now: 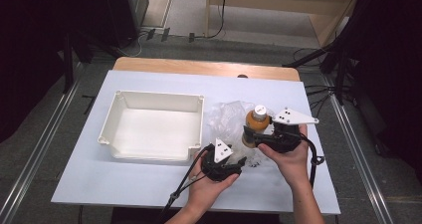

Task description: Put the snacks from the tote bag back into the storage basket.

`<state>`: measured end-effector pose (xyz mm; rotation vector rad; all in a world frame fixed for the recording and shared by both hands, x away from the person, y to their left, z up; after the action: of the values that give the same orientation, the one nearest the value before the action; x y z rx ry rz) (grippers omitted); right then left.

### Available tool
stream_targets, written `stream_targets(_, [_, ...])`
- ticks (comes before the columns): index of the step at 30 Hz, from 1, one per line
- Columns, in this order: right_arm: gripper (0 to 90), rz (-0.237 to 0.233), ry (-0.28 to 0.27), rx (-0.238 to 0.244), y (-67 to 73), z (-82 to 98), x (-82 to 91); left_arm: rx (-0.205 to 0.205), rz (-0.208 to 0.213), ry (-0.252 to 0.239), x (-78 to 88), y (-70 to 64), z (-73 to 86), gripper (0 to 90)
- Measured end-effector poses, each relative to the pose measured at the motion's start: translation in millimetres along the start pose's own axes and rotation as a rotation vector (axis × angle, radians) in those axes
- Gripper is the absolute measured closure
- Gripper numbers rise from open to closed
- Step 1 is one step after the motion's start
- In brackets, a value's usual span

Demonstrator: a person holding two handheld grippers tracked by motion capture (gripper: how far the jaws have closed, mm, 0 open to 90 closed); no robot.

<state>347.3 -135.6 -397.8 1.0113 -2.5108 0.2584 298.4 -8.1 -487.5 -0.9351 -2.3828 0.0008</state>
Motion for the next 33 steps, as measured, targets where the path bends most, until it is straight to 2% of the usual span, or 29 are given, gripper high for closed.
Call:
stream_targets(4, [32.0, -0.002, -0.001, 0.0, 0.7, -0.5, -0.1, -0.008, 0.019, -0.023, 11.6, -0.8, -7.0, 33.6])
stream_targets(10, [32.1, -0.004, 0.0, 0.0, 1.2, -1.5, 0.4, -0.003, 0.043, -0.039, 26.7, 3.9, -8.4, 33.9])
stream_targets(13, [32.1, -0.004, -0.002, 0.003, 1.7, -3.1, 1.1, -0.013, 0.039, -0.045, 32.2, 6.4, -7.0, 34.3])
stream_targets(26, [32.1, -0.006, -0.007, 0.011, 4.3, -14.6, 2.6, -0.039, 0.08, -0.056, 58.0, 5.1, 7.6, 34.6])
stream_targets(33, [32.1, -0.006, -0.013, 0.022, 6.2, -26.4, -2.7, -0.048, 0.073, -0.055, 69.3, 14.6, 16.1, 34.4])
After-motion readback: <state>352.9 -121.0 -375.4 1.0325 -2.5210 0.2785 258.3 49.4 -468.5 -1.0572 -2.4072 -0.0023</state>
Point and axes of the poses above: each handheld gripper's, and its own axes: x roughly backward along the jaws, z roughly out of its underside, y roughly to its left, the point moved 6 cm from there along -x, roughly forward along the jaws, and after that the axes turned 5 degrees about x, right-handed, at the moved point
